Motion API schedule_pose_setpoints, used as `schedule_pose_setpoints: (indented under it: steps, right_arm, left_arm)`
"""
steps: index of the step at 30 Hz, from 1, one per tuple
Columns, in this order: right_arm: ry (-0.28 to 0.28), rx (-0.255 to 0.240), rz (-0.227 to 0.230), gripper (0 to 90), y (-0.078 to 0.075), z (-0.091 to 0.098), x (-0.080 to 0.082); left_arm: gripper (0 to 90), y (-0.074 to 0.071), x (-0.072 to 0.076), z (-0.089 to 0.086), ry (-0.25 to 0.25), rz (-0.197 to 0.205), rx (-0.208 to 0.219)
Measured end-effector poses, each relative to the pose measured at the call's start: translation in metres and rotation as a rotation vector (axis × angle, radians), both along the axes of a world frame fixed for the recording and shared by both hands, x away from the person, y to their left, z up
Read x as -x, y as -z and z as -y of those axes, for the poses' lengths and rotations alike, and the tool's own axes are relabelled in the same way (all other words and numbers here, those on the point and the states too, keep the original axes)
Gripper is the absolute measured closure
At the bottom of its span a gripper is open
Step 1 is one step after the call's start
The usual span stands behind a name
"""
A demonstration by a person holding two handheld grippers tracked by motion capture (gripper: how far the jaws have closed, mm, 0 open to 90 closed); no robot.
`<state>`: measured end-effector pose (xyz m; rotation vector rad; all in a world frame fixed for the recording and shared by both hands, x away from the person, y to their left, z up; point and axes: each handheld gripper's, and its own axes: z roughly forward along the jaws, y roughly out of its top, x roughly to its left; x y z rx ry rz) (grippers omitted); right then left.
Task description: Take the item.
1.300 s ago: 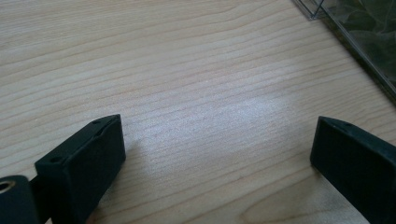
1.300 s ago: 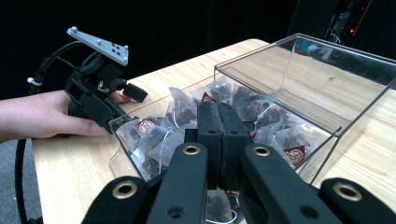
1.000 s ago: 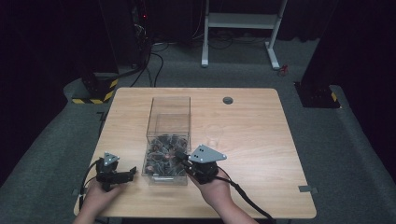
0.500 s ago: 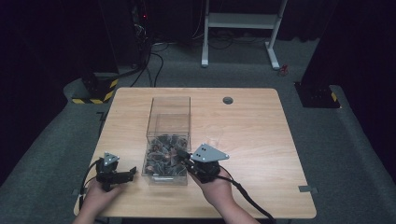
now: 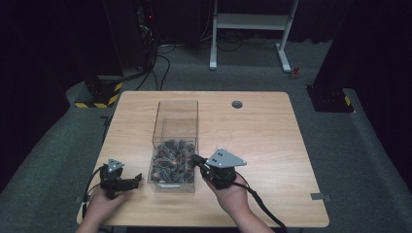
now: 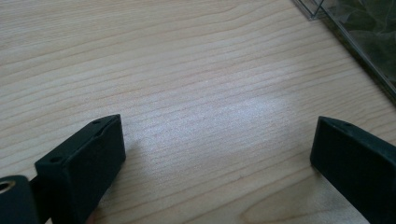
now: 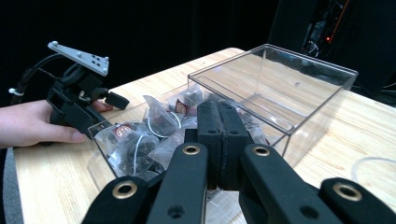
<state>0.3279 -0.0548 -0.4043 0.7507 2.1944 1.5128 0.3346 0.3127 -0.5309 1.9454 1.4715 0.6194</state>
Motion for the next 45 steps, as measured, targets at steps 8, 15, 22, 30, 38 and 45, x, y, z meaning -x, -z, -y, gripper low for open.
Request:
schedule_pose_setpoints:
  steps: [8,15,22,30,38,45]
  right_arm:
    - [0.025,0.006,0.004,90.0,0.000,0.011,-0.002]
    - [0.063,0.015,0.007,90.0,0.002,0.023,-0.007]
    - [0.102,0.024,0.007,90.0,0.004,0.033,-0.015]
    - [0.136,0.023,0.011,90.0,0.002,0.041,-0.025]
    - [0.165,0.025,0.005,90.0,0.002,0.046,-0.038]
    - [0.194,0.035,0.001,90.0,0.002,0.048,-0.048]
  left_arm:
    - [3.5,0.000,0.000,0.000,0.000,0.000,-0.001]
    - [3.5,0.000,0.000,0.000,0.000,0.000,-0.001]
    - [3.5,0.000,0.000,0.000,-0.001,0.001,0.002]
    - [3.5,0.000,0.000,0.000,-0.001,0.001,0.001]
    - [3.5,0.000,0.000,0.000,0.000,0.001,0.001]
    - [3.5,0.000,0.000,0.000,-0.001,0.001,0.001]
